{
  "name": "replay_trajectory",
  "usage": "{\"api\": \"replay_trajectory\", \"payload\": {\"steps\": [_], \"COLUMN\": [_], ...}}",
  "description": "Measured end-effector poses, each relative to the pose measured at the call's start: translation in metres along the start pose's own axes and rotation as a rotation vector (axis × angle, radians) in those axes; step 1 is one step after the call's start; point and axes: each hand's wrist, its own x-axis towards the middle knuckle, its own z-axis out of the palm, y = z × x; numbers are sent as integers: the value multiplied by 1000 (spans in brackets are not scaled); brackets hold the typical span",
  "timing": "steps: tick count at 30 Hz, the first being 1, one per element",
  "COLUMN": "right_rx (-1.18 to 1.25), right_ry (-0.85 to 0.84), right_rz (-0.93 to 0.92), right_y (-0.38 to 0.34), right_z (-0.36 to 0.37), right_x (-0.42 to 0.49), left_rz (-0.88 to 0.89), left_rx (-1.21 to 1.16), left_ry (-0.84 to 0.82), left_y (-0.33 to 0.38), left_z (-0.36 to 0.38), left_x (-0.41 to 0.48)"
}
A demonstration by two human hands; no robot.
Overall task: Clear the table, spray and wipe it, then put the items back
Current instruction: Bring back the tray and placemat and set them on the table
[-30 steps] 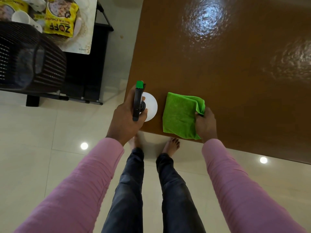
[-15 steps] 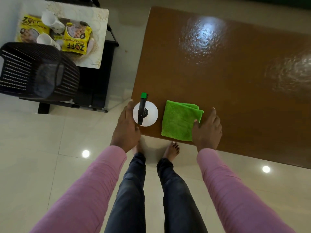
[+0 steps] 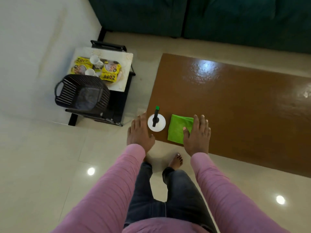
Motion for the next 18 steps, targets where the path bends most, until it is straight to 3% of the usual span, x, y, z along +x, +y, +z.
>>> {"api": "replay_trajectory", "payload": {"steps": [10, 18], "right_rx": [-44, -115], "right_ry": [-30, 2], "right_rz": [-171, -217], "right_y": [-102, -217], "right_z": [-11, 18], "right_x": [-30, -38], "left_rz": [16, 55], "left_rx": [98, 132], "left_ry": [32, 79], "left_y": [-41, -151], "left_z": [-64, -132], "left_x": [-2, 9]}}
